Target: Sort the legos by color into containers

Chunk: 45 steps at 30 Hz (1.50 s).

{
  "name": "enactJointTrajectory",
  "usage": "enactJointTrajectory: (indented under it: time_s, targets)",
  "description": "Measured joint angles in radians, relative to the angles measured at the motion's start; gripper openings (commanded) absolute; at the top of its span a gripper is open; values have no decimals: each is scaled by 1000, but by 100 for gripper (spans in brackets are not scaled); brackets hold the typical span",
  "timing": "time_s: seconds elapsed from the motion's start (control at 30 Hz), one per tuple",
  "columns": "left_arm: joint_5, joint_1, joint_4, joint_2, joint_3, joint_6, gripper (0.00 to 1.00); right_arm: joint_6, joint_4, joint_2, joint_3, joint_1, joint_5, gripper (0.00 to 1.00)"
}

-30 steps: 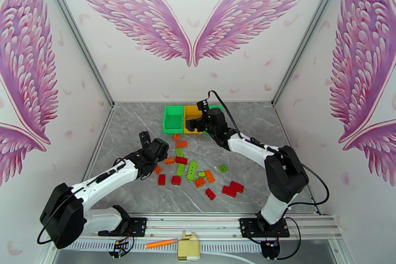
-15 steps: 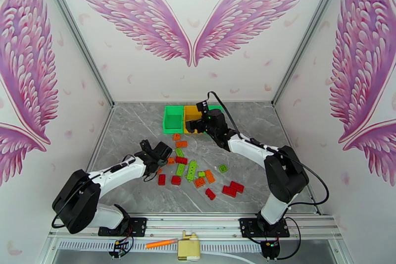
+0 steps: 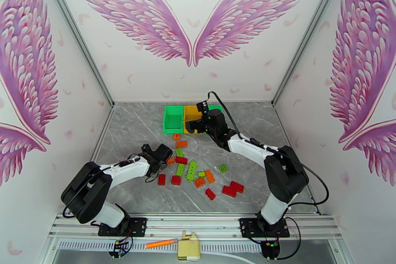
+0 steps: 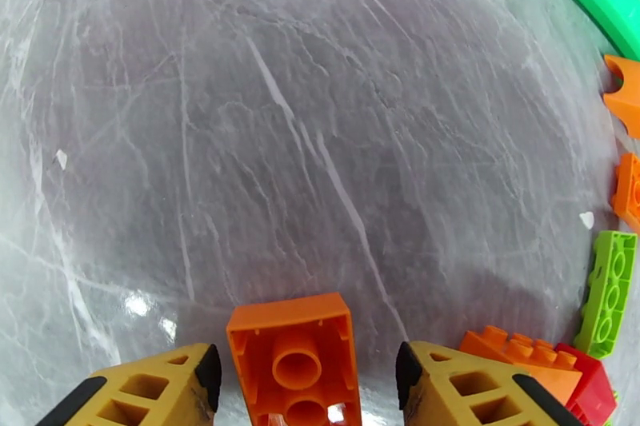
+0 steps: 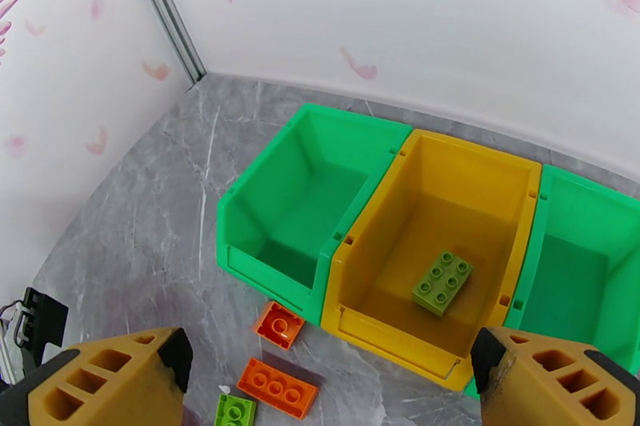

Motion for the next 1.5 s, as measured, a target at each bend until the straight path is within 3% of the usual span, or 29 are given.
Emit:
enactJointTrajectory:
  time_s: [0.23, 0.43, 0.8, 1.1, 1.5]
  targets:
    - [15, 6, 16, 13, 0, 8, 35, 0, 0, 0, -2, 0, 0, 97]
    - [8, 11, 21, 5, 0, 36, 25, -2, -14, -7, -15, 0, 1, 97]
    - [-15, 23, 128, -37, 115, 232, 25, 0, -34, -108, -85, 0, 10, 97]
    - [-34, 65, 304, 161, 421, 438, 26, 0, -45, -156, -109, 0, 20, 98]
    - [19, 165, 293, 491, 796, 534, 27, 0, -54, -176, -141, 0, 26, 98]
